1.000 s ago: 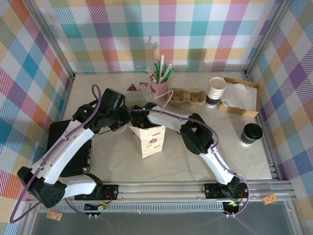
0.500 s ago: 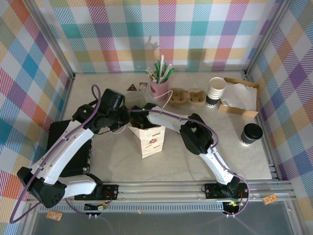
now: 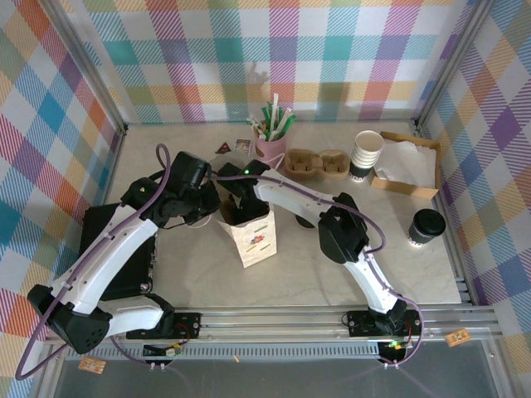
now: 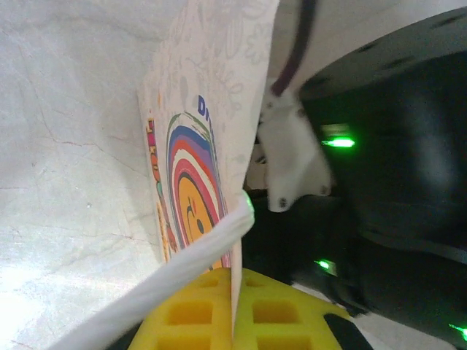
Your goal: Pack the takeout coffee
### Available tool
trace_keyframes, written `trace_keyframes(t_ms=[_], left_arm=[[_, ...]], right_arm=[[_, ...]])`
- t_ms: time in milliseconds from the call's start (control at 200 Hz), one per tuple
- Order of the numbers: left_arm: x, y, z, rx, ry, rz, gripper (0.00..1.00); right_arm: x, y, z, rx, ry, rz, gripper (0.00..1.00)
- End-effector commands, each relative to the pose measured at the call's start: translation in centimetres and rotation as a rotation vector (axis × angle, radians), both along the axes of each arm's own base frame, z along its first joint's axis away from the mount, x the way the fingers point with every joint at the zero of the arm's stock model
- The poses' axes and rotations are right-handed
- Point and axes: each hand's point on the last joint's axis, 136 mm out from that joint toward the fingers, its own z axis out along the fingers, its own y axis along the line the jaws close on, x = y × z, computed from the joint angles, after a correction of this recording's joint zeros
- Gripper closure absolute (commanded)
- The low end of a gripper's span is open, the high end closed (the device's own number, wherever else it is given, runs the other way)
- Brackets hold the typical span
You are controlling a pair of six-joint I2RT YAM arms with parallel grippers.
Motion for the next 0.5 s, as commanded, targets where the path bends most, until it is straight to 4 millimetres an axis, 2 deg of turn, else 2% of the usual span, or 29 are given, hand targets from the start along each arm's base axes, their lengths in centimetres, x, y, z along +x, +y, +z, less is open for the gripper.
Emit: trace_keyframes(t_ms=[0, 100, 495], left_arm=[[-0.7, -0.3, -0.5, 0.019, 0.026, -0.043, 1.0], [-0.6, -0.2, -0.4, 0.036, 0.027, -0.053, 1.0], [-0.1, -1.0, 0.8, 0.065, -0.022, -0.163, 1.0]], right_arm=[[-0.2, -0.5, 3.9, 0.031, -0.029, -0.011, 0.75], [0.2, -0.4, 5.7, 0.053, -0.064, -0.017, 0.68], [2.4, 0.6, 14.6, 0.224, -0.276, -0.005, 0.56]])
